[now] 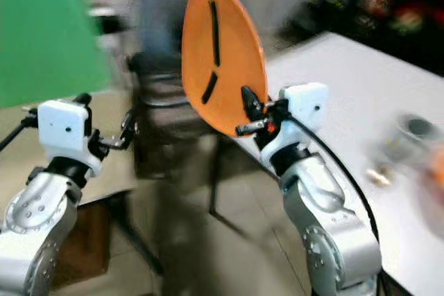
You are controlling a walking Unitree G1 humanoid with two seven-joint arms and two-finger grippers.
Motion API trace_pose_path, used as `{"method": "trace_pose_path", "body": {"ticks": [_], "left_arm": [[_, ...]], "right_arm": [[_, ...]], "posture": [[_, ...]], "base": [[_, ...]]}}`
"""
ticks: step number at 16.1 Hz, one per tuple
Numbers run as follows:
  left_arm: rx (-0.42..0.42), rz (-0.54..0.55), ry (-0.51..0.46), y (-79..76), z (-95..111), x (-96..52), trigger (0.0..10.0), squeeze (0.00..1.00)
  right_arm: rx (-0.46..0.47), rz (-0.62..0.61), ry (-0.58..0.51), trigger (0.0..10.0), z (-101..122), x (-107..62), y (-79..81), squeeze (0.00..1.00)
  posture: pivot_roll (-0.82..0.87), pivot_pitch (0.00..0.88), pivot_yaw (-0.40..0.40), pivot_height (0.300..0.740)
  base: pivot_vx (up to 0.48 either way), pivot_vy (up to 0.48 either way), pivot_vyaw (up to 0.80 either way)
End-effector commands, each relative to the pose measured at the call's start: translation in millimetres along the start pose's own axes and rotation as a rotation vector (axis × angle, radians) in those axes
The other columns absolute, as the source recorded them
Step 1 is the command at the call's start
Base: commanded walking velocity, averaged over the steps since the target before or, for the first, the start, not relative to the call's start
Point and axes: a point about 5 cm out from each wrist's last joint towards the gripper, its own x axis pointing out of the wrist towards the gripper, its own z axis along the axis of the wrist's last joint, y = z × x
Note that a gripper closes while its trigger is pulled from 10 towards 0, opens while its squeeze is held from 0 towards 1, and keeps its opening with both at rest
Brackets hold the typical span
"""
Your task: Setting the table
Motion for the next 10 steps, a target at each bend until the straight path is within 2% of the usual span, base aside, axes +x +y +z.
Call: {"method": "trace_pose_path", "body": {"ticks": [1, 5, 10], "left_arm": [[0.004, -0.009, -0.003, -2.3, 1.7, 1.7, 10.0, 0.00], [-0.020, -0.005, -0.013, -6.5, 2.4, 11.9, 10.0, 0.00], [-0.022, -0.033, -0.037, -10.8, 10.1, 19.4, 10.0, 0.00]], "right_arm": [[-0.007, -0.034, -0.062, 10.0, 9.2, -1.8, -3.5, 0.00], [-0.029, -0.068, -0.064, 10.0, 11.0, -2.6, -8.0, 0.00], [-0.026, -0.060, -0.072, 10.0, 13.7, -1.6, -4.5, 0.00]], "posture": [[-0.07, 0.000, 0.024, 0.740], [-0.10, 0.000, 0.022, 0.740], [-0.12, 0.000, 0.034, 0.740]], "base": [[0.000, 0.000, -0.80], [0.000, 0.000, -0.80], [0.000, 0.000, -0.80]]}}
